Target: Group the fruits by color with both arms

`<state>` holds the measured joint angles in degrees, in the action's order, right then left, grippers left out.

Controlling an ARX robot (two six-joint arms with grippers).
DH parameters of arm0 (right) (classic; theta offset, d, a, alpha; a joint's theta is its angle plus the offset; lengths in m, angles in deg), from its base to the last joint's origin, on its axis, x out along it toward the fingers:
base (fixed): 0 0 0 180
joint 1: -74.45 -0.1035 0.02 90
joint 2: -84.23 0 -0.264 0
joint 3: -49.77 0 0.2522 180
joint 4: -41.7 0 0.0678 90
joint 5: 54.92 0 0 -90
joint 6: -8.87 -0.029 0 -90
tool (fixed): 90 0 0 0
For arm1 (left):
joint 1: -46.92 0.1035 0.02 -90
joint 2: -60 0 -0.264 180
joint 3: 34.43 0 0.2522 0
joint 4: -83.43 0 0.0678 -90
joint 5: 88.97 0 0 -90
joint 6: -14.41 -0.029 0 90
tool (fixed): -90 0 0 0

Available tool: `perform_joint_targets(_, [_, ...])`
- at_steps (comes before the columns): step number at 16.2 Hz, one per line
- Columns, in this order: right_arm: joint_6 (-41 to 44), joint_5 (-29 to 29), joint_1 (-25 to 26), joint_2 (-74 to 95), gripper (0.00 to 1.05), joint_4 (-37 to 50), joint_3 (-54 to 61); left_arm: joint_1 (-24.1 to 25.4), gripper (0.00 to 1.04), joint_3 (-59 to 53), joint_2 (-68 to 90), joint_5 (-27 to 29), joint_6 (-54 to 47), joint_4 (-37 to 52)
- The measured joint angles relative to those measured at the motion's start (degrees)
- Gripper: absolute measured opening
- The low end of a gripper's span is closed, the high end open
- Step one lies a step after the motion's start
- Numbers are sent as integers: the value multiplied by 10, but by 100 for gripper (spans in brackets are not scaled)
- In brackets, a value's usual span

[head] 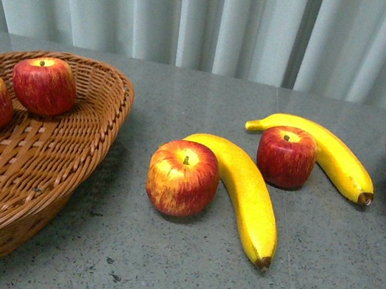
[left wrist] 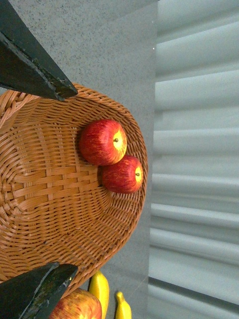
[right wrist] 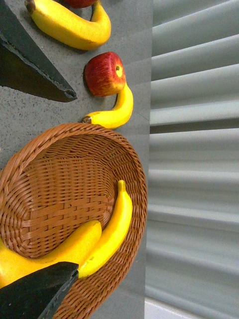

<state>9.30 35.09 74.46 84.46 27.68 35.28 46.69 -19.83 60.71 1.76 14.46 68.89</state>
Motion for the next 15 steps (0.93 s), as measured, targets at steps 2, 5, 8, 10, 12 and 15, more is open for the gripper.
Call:
perform_joint_targets(2, [0,-1,0,0,98,0,0,-86,98,55,104,221,58,-98])
perform_joint_targets(5, [0,0,0,0,98,0,0,-9,98,92,144,266,56,-27])
perform_joint_targets(8, [0,0,0,0,98,0,0,79,98,147,273,151,13,94])
perform_joint_targets(10, [0,0,0,0,98,0,0,96,98,193,365,88,-15,153])
perform_joint_targets(12, [0,0,0,0,98,0,0,78,98,259,456,42,-47,186])
perform_joint_targets(15, [0,0,0,0,98,0,0,9,98,385,612,-16,-102,146])
